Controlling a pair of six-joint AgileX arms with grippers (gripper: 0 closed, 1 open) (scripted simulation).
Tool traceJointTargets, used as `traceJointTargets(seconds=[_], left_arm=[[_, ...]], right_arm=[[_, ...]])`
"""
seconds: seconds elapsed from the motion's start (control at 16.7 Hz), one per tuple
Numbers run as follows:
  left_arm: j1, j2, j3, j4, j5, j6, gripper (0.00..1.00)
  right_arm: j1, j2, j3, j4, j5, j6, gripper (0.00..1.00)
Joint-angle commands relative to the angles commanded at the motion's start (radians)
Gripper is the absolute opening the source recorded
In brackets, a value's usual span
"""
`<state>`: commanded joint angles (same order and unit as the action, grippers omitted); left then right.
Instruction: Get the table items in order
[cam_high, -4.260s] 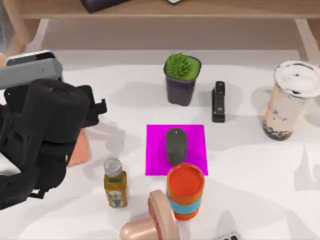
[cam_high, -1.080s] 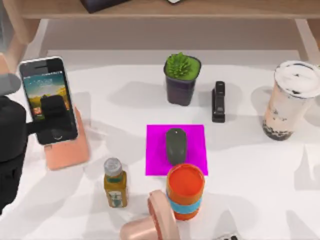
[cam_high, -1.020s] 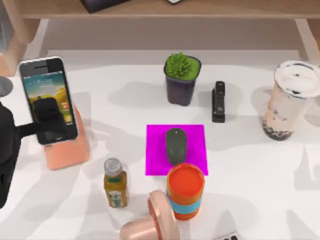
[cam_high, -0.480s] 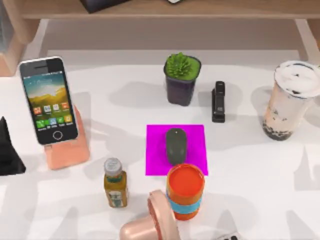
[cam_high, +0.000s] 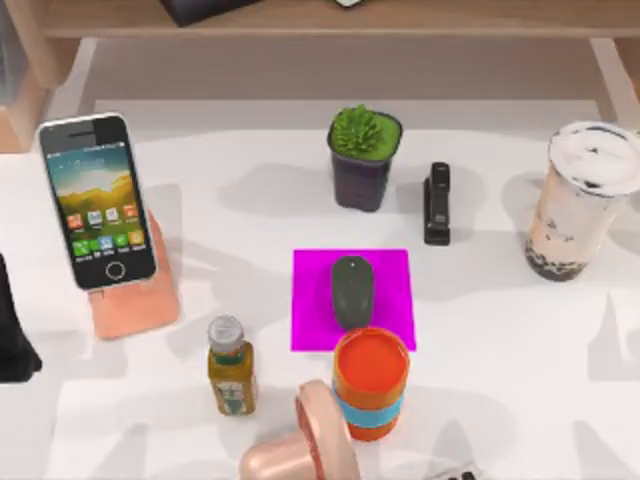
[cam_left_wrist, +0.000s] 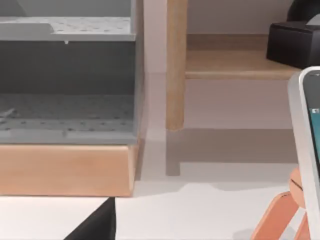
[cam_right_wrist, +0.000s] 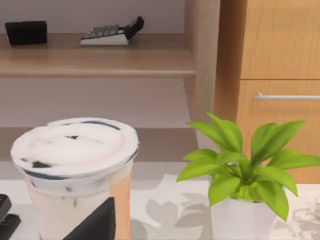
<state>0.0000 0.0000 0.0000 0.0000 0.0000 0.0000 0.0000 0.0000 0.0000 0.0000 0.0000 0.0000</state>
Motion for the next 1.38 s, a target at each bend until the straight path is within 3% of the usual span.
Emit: traceJointTargets(seconds=[0.3, 0.6, 0.96, 1.38], left_arm=[[0.000, 0.000, 0.000, 0.000, 0.000, 0.000, 1.00], [0.000, 0.000, 0.000, 0.000, 0.000, 0.000, 1.00], [0.000, 0.000, 0.000, 0.000, 0.000, 0.000, 1.00], [0.000, 0.000, 0.000, 0.000, 0.000, 0.000, 1.00]], right_arm=[[0.015, 0.025, -0.002, 0.030, 0.028, 0.002, 1.00], [0.123, 0.251, -0.020, 0.282, 0.190, 0.020, 1.00], [0.283, 0.854, -0.067, 0.728, 0.368, 0.051, 1.00], [0.418, 1.650, 0.017, 1.260, 0.457, 0.070, 1.00]])
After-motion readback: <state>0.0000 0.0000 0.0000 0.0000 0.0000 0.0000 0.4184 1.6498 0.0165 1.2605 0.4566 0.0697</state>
